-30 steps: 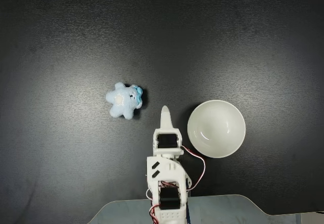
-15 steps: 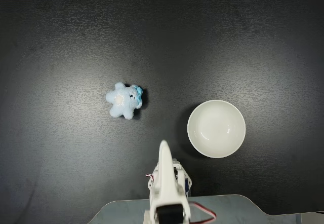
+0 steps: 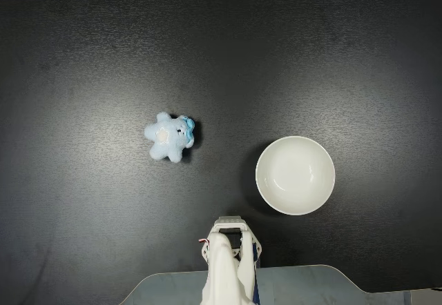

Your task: Grasp a skyblue doll and put it in the white bowl.

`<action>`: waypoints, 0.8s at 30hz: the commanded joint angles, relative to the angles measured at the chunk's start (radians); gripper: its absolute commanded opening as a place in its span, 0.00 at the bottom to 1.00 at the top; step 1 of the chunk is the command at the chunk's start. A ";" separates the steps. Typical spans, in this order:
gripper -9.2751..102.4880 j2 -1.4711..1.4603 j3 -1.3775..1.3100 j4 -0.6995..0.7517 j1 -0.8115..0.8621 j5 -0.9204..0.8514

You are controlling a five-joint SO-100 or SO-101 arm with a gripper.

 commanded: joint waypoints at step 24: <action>0.08 -1.009 -0.569 0.707 -0.003 -0.008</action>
